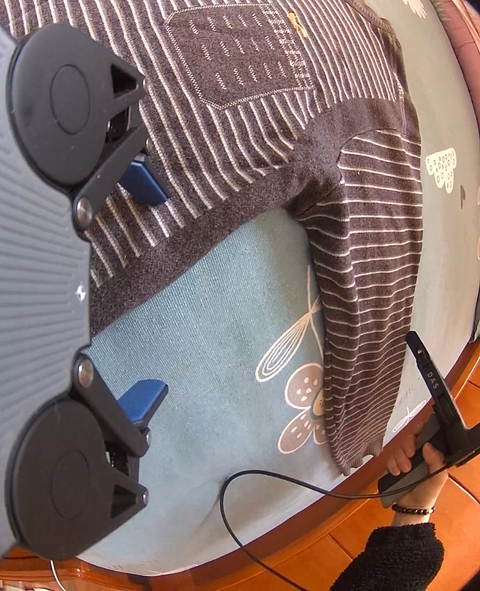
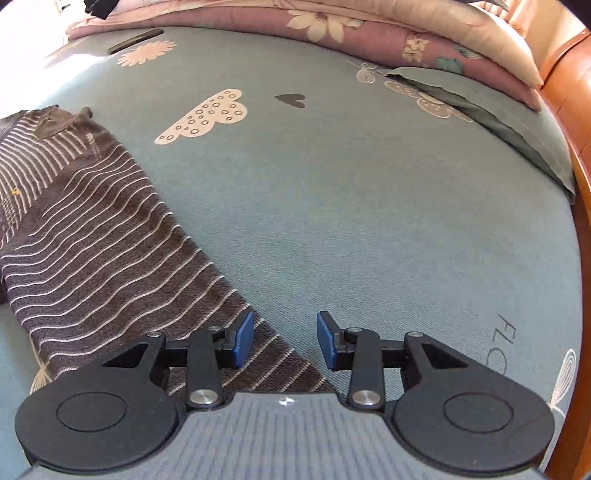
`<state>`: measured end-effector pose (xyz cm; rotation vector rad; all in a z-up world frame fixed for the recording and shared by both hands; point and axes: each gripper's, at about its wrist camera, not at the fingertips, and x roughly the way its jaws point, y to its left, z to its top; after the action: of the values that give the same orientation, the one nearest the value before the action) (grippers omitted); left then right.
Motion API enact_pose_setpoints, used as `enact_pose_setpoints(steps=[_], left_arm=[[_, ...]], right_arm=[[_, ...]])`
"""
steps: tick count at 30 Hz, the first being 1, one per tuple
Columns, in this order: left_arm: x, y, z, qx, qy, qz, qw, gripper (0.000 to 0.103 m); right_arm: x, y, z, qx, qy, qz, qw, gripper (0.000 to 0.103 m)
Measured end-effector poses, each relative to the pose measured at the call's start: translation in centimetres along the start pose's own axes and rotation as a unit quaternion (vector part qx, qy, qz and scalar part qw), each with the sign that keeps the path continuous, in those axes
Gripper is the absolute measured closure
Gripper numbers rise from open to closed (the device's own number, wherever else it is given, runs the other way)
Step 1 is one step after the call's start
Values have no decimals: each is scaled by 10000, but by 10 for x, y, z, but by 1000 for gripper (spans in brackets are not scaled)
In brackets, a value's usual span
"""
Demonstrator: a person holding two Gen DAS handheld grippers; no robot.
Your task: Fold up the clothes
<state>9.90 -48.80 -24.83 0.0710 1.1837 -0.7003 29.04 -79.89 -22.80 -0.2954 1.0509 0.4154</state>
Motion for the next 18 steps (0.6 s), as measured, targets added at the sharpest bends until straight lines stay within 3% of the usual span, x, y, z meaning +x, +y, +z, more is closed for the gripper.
enact_pose_setpoints(steps=[2, 3, 4, 5, 10, 14, 18], left_arm=[[0, 1, 1, -46, 1, -7, 10000, 3], [0, 1, 1, -57, -1, -14, 10000, 3], [0, 2, 2, -74, -10, -26, 10000, 3], [-1, 2, 2, -96, -20, -38, 9999, 3], [-2, 5, 2, -159, -57, -68, 9998, 3], [-2, 6, 2, -171, -69, -80, 9998, 3], [-5, 8, 2, -222, -90, -99, 9997, 3]], right_arm=[[9, 4, -2, -210, 177, 27, 9996, 61], [12, 7, -3, -315, 245, -10, 9992, 67], [12, 10, -4, -345, 216, -47, 9992, 88], [11, 13, -6, -370, 183, -85, 9991, 101], [8, 22, -8, -385, -67, -456, 9982, 101], [13, 13, -7, 0, -115, -572, 9983, 100], [3, 11, -8, 208, -172, -868, 9959, 85]])
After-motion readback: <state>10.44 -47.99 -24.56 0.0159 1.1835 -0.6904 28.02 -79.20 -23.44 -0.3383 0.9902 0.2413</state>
